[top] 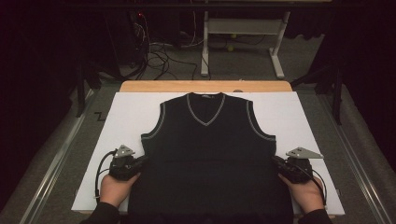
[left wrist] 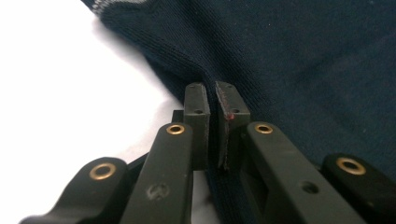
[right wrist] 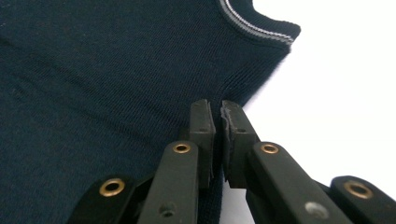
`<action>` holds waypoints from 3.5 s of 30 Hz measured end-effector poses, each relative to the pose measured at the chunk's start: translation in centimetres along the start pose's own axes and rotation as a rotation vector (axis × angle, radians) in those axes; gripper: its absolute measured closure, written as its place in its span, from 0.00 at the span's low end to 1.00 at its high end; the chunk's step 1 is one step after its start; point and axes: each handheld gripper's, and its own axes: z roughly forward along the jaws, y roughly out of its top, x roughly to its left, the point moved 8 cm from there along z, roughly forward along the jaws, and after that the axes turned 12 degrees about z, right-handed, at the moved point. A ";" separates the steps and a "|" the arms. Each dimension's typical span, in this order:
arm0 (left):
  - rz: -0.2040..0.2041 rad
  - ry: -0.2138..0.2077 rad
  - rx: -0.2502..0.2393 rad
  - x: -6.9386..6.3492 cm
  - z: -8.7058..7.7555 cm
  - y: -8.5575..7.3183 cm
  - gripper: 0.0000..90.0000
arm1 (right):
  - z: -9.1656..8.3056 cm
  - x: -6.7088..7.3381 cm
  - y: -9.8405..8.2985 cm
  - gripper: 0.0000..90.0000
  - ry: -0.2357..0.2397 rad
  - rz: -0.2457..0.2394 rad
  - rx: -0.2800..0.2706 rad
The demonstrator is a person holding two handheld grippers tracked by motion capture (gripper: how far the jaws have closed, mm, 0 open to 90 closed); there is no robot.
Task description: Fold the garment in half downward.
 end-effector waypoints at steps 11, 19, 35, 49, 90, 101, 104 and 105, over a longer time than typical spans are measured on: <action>-0.011 -0.022 -0.074 -0.9 -2.8 -0.5 0.89 | -3.0 0.4 -0.9 0.95 0.038 -0.036 -0.060; 0.005 -0.058 -0.048 -1.7 -3.4 -1.7 0.89 | -4.1 0.7 -2.0 0.95 0.052 -0.060 -0.059; 0.025 -0.076 -0.039 -2.9 -5.1 -3.4 0.89 | -6.0 1.0 -4.1 0.95 0.062 -0.117 -0.052; 0.020 -0.106 -0.021 -3.8 -6.1 -4.9 0.88 | -7.4 1.5 -5.7 0.95 0.063 -0.134 -0.041; -0.002 0.020 -0.189 -1.2 -6.0 -2.9 0.20 | -7.1 0.4 -3.6 0.17 0.106 0.025 -0.211; 0.007 -0.008 -0.224 -0.4 -4.7 -0.5 0.00 | -5.0 0.6 -0.7 0.00 0.059 0.003 -0.245; 0.022 -0.022 -0.229 0.0 -4.5 0.8 0.00 | -4.4 0.5 0.5 0.00 0.063 0.010 -0.241; 0.022 -0.022 -0.229 0.0 -4.5 0.8 0.00 | -4.4 0.5 0.5 0.00 0.063 0.010 -0.241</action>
